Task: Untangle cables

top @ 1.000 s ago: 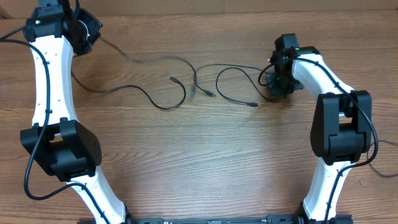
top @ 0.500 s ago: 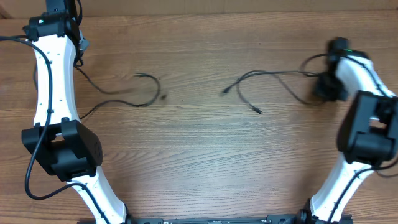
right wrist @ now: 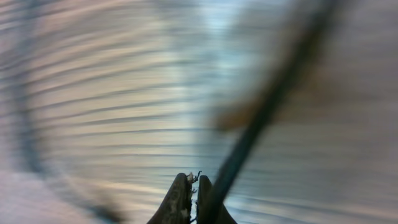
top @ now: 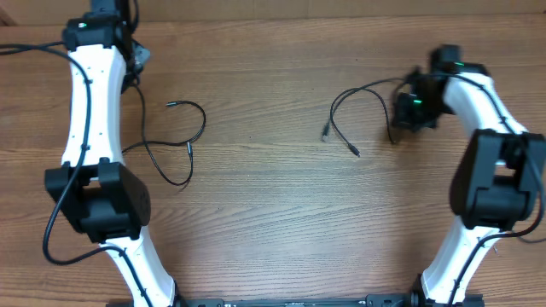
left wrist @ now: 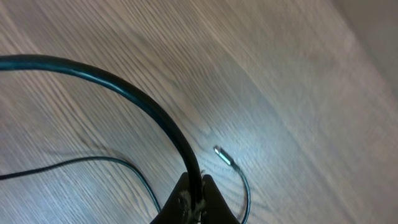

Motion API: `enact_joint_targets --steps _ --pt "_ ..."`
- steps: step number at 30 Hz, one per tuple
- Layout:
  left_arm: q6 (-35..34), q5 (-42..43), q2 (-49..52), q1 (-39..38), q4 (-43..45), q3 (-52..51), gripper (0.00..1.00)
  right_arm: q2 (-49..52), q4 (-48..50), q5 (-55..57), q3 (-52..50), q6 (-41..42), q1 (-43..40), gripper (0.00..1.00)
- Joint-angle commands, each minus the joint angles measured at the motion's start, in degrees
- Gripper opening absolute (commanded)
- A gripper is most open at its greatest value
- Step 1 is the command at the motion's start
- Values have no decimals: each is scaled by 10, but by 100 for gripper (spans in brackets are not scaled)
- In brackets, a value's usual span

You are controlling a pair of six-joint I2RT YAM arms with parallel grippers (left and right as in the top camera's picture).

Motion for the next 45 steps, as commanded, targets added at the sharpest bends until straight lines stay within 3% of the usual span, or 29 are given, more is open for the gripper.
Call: enact_joint_targets --steps 1,4,6,11,16,24,27,30,31,34,39,45 --pt "13 15 43 -9 -6 5 4 -23 6 -23 18 -33 69 4" --pt "13 20 60 -15 -10 5 4 -16 22 38 16 -33 117 12" --pt "13 20 69 -17 -13 5 4 -12 42 91 11 -25 140 33" --pt "13 22 82 -20 -14 5 4 -8 80 122 0 -22 178 100" --pt "13 24 84 -20 -14 5 4 -2 113 127 -6 2 205 100" --pt "14 23 84 -20 -23 5 4 40 109 225 -10 95 238 100" --pt "38 23 84 -20 -25 5 4 52 98 210 -10 131 234 87" --pt "66 23 84 -20 -28 5 4 57 89 121 -10 131 221 56" --pt "81 23 84 -20 -31 5 4 59 84 71 -10 117 213 36" --pt "89 23 84 -20 -37 5 4 59 79 12 -10 93 194 4" --pt "89 24 84 -20 -40 5 4 59 77 97 5 92 135 4" --pt "89 24 84 -21 -44 5 4 59 48 166 100 84 3 4"
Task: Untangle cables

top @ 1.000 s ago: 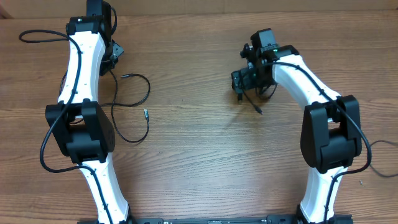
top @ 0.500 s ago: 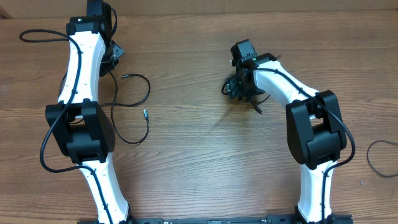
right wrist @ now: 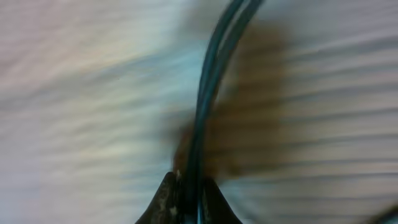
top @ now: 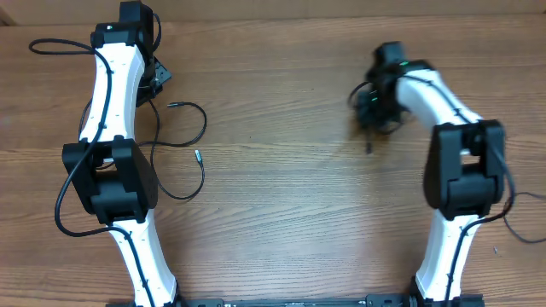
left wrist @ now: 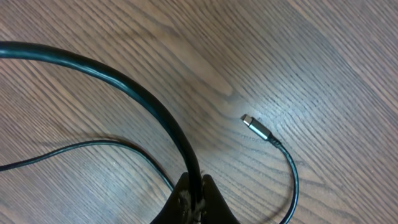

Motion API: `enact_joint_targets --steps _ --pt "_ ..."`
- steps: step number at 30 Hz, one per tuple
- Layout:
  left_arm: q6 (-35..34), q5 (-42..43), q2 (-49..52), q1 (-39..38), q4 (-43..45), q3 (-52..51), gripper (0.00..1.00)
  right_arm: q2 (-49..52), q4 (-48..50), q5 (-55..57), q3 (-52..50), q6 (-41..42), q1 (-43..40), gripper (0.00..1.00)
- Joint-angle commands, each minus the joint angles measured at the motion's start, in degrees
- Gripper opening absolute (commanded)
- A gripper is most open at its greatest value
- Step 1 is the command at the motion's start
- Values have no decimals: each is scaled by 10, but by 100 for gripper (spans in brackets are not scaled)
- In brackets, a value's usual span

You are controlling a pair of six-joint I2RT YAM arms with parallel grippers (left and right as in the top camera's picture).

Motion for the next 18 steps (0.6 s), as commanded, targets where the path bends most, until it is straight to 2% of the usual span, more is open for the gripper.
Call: enact_joint_targets --steps 1,6,16,17,18 --pt "17 0 8 -7 -3 5 4 2 10 55 70 -19 -91 4" --pt "21 0 8 -18 -6 5 4 5 116 55 91 -35 -201 4" --pt "36 0 8 -45 9 5 4 37 209 36 91 -31 -350 4" --pt "36 0 8 -46 10 5 4 37 210 36 91 -31 -359 7" --pt "36 0 8 -48 10 5 4 37 210 36 91 -29 -368 22"
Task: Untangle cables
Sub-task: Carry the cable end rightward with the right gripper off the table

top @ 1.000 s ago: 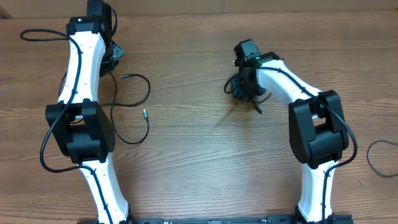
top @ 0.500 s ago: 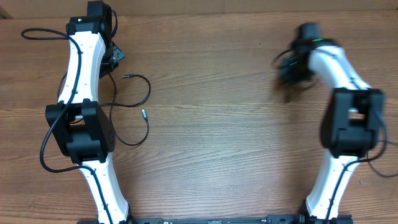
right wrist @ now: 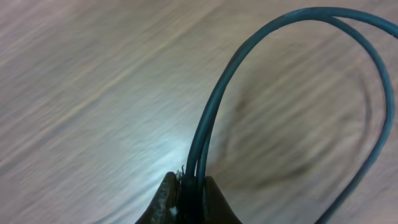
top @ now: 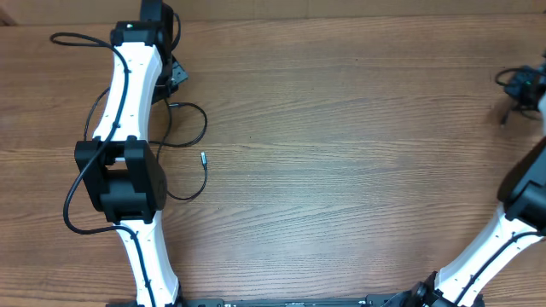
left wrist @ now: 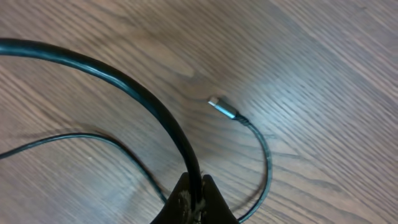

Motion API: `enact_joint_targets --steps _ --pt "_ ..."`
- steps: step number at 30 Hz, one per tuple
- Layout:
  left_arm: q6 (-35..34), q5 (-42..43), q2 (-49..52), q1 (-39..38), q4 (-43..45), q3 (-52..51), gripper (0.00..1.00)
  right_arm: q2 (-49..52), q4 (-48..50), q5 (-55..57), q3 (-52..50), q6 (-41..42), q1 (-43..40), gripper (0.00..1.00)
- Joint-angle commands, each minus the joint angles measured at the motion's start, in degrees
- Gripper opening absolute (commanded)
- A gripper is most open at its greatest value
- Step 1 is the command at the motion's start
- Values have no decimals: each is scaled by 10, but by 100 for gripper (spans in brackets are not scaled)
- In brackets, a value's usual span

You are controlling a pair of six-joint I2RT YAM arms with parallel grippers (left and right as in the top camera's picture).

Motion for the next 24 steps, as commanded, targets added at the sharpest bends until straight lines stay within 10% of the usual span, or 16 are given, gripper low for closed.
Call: enact_joint_targets --steps 1,2,13,24 --pt "11 0 8 -7 0 5 4 3 3 -8 4 -2 -22 54" --pt "11 0 8 -9 0 5 4 3 -4 -8 5 -2 -29 100" --pt "11 0 8 -15 -2 5 5 3 -249 -8 164 14 -45 100" --pt "14 0 8 -15 -4 5 6 7 -559 -169 195 210 -37 100"
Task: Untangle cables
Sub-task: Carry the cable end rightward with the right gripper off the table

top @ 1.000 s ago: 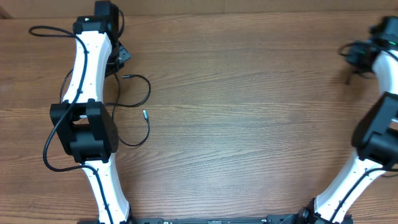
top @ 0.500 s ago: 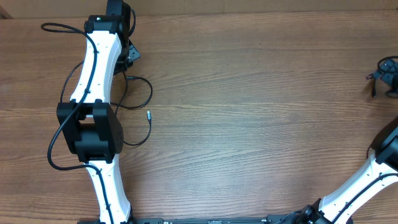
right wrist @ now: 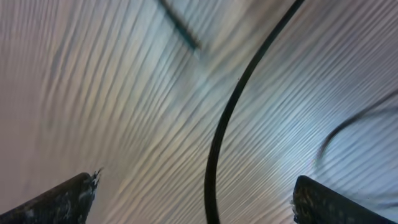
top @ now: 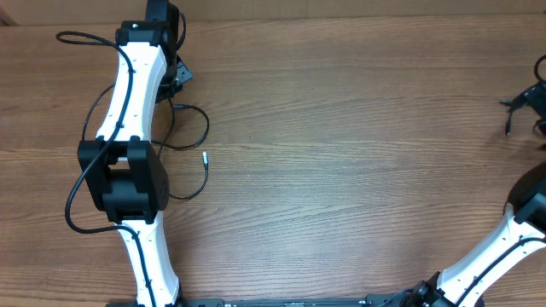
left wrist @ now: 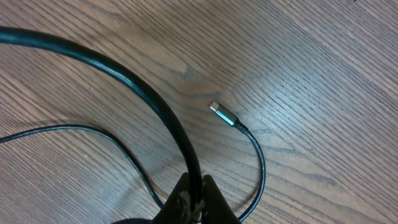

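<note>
My left gripper (left wrist: 196, 194) is shut on a black cable (left wrist: 134, 87) that arcs up and to the left out of the jaws. The same cable loops on the wood below, ending in a silver plug (left wrist: 222, 114). From overhead the left gripper (top: 175, 83) sits at the back left, with the cable's loop (top: 205, 128) and a second plug (top: 204, 157) beside the arm. My right gripper (right wrist: 199, 202) is open, and a second black cable (right wrist: 219, 140) runs between its wide-apart fingers (right wrist: 68, 199). It sits at the table's far right edge (top: 533, 98).
The wooden table (top: 341, 170) fills the view. The left arm's own supply cable (top: 77, 38) loops at the back left corner. A short end of the right cable (top: 509, 119) pokes out beside the right gripper.
My right gripper was shut on a doubled cable at the far right and now stands open with the cable loose between its fingers. The left gripper still holds its cable, hardly moved.
Both grippers were shut on separate cables, the right one's cable spread at centre right. Then the right gripper held it bunched further back and left. Then it held it at the far right edge, and now it has let go; the left cable stayed on the left.
</note>
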Motion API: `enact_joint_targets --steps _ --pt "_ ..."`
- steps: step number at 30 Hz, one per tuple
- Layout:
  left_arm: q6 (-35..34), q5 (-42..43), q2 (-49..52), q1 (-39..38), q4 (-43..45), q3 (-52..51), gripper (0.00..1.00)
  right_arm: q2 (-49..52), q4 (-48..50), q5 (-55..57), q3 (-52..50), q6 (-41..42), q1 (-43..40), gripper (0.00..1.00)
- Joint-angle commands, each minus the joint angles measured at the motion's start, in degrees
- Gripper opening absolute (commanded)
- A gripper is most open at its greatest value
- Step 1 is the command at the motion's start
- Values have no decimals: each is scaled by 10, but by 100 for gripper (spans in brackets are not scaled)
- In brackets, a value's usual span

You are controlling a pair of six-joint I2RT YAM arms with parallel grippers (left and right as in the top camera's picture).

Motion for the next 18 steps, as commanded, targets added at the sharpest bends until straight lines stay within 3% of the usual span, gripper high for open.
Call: enact_joint_targets --steps 1,5,12,14,18 --pt "15 0 8 -4 -2 5 6 2 -16 -130 -15 89 5 100" --pt "15 0 8 -4 -2 5 7 2 -19 -206 -19 206 5 100" --pt "15 33 8 -4 -3 5 9 2 12 -285 -20 687 3 100" --pt "15 35 8 -4 -4 5 11 2 92 -303 -20 708 -3 100" --pt "15 34 8 -4 -6 5 16 2 188 -343 -20 618 -7 100"
